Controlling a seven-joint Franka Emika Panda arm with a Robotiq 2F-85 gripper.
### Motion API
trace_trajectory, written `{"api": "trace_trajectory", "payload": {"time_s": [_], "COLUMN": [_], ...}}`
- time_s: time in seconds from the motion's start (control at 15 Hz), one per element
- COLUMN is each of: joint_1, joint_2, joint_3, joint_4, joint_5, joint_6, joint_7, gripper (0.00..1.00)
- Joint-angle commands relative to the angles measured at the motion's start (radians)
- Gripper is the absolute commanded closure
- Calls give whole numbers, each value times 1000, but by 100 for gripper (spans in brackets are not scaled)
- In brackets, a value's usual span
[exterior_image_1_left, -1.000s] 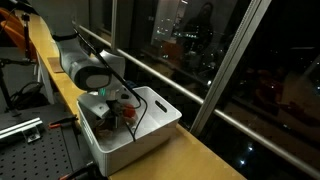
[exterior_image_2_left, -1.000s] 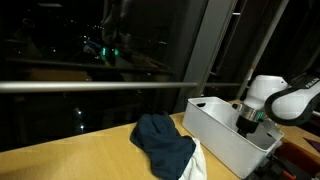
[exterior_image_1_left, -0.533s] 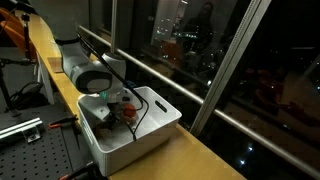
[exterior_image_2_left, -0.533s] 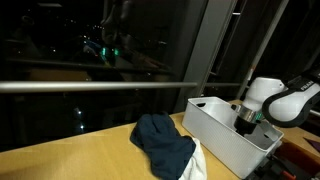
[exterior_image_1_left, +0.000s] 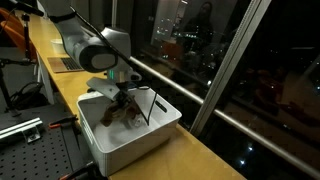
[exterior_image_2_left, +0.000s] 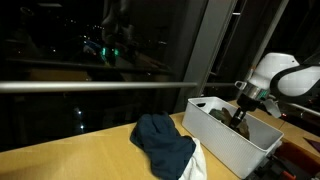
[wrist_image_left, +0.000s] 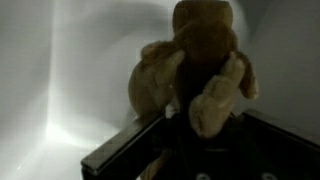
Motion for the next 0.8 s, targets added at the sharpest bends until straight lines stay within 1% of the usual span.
{"api": "trace_trajectory", "payload": {"time_s": [0.0,0.13,0.27,0.47,0.6,0.73], "joint_1": [32,56,95,168,217,255], "joint_2": [-208,-265,-273,-209,-140,-81], "joint_3": [-19,0,34,103,145,166], "joint_4": [1,65,157,299,390,454], "joint_5": [-55,-94,-122,-178,-218,-226], "joint_6": [-137,-221,-302,-394,-441,-470], "joint_7": [30,53,78,129,163,165], "gripper": [96,96,96,96,96,96]}}
